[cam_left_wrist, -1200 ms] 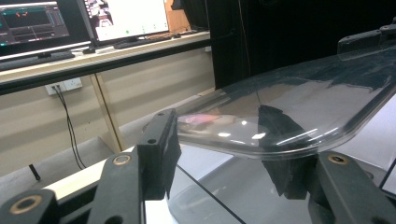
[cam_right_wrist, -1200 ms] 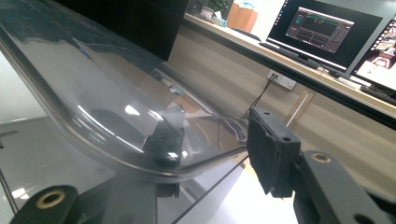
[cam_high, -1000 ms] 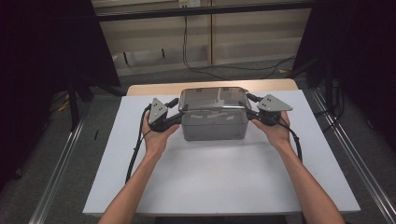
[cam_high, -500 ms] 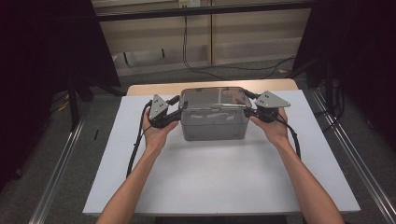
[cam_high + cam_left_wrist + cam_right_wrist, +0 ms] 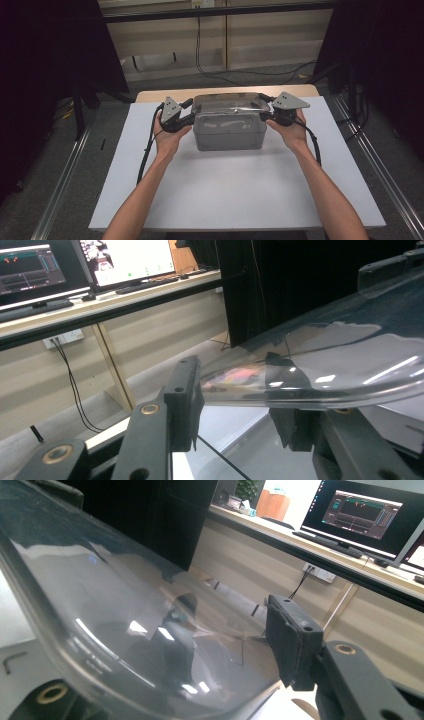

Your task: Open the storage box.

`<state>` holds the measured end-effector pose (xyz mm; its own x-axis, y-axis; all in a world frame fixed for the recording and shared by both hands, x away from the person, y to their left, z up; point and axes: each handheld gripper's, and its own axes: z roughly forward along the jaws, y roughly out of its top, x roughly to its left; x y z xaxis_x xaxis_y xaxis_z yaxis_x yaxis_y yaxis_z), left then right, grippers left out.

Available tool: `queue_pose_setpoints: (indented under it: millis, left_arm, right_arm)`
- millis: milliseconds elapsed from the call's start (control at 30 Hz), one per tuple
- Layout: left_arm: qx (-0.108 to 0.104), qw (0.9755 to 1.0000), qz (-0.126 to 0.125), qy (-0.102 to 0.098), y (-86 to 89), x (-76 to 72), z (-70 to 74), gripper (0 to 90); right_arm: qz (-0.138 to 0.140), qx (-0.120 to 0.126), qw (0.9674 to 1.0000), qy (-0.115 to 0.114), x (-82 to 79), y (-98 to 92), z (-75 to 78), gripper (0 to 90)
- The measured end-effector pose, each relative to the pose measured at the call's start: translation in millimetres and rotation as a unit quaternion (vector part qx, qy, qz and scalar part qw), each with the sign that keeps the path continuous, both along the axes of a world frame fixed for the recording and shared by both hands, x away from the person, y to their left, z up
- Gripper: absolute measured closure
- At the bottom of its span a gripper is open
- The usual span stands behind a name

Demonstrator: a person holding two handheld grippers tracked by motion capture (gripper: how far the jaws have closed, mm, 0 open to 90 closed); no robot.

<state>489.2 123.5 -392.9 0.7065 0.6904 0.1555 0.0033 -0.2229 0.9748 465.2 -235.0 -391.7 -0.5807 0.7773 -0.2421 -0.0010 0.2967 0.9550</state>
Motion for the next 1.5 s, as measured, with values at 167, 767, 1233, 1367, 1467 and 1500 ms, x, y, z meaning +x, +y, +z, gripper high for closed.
queue_pose_setpoints:
  millis: [167, 767, 1233, 1367, 1467, 1500]
  left_arm:
    - [-0.001, 1.0, 0.0, -0.001, -0.7, 4.8, 3.9, 58.5]
    - [0.013, 0.9999, -0.002, -0.001, -9.3, 18.6, 13.1, 59.5]
    - [0.003, 0.9998, 0.01, 0.015, -9.2, 29.0, 11.7, 61.2]
    - [0.002, 0.9998, 0.011, 0.018, -9.7, 33.3, 11.4, 61.2]
    - [-0.001, 0.9998, 0.007, 0.02, -10.2, 35.9, 10.4, 61.2]
    - [-0.004, 0.9998, 0.008, 0.02, -10.3, 36.7, 9.8, 61.3]
  right_arm:
    - [0.0, 0.007, 1.0, 0.0, 3.7, 0.5, 3.3, 55.0]
    - [-0.001, 0.044, 0.999, 0.009, 15.1, -7.1, 5.1, 55.3]
    - [-0.008, 0.063, 0.9979, 0.011, 24.6, -11.5, 2.2, 57.7]
    - [-0.01, 0.067, 0.9976, 0.013, 27.2, -13.1, 0.9, 58.6]
    - [-0.011, 0.074, 0.997, 0.019, 30.4, -14.8, -0.4, 59.0]
    - [-0.012, 0.073, 0.9971, 0.02, 31.7, -14.9, 0.2, 58.9]
